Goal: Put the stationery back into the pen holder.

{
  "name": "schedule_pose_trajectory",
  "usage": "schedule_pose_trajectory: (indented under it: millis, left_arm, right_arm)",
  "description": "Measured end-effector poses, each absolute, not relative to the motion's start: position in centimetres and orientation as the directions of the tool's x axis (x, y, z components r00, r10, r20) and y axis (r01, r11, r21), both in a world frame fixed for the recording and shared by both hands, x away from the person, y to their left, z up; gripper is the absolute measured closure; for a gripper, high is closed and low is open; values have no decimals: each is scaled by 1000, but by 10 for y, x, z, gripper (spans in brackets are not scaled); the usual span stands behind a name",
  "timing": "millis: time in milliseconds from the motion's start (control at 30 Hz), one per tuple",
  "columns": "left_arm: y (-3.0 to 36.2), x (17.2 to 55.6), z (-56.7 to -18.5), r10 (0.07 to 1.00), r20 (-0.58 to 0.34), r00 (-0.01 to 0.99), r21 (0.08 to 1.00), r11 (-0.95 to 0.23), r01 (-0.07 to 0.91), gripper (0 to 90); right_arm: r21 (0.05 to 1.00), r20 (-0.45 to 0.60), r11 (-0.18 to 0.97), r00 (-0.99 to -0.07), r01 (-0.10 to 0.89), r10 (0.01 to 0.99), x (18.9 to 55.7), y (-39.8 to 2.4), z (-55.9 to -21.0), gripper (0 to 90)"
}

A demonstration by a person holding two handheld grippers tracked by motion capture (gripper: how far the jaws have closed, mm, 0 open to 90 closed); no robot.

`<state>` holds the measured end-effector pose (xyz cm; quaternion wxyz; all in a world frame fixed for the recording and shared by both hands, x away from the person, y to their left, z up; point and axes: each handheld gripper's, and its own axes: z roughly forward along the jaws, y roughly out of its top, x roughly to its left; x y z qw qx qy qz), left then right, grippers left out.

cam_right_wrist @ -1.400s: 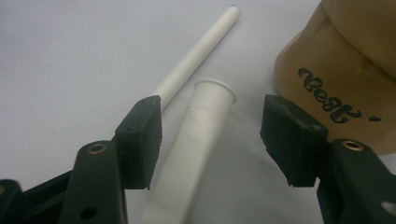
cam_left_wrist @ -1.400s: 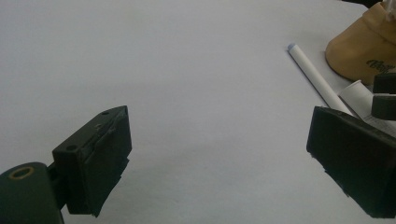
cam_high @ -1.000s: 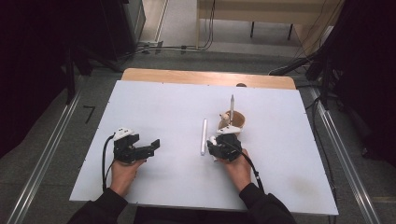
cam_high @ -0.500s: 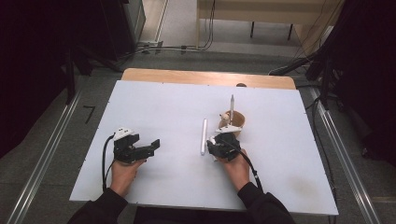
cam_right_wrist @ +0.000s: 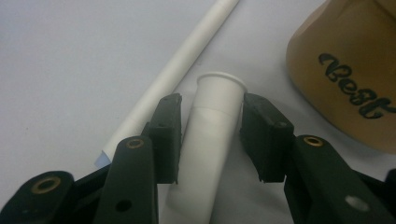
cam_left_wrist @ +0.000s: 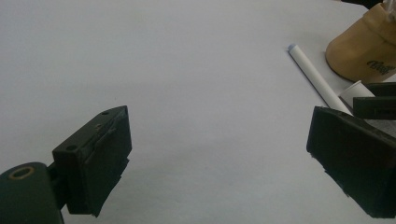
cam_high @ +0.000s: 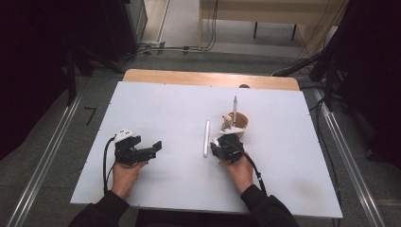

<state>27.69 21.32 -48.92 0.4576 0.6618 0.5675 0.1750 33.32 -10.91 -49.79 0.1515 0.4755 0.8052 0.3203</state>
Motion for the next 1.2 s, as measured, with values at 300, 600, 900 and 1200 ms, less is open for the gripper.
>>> schedule_pose_trajectory:
  millis: [300,600,900,1200]
  left_arm:
    - [213,276,-488,912,-289,292,806,67,589,66]
    - [214,276,-489,911,-289,293,805,66,589,66]
    - [214,276,-489,911,-289,293,805,66,590,66]
    - [214,276,-489,911,-291,293,805,68,590,66]
  right_arm:
    - [659,32,360,-502,661,865,333,-109,-498,637]
    - [656,1,399,-529,641,849,333,-110,-498,650]
    - [658,10,408,-549,633,836,335,-112,-498,655]
    - [675,24,394,-552,624,833,333,-115,-493,656]
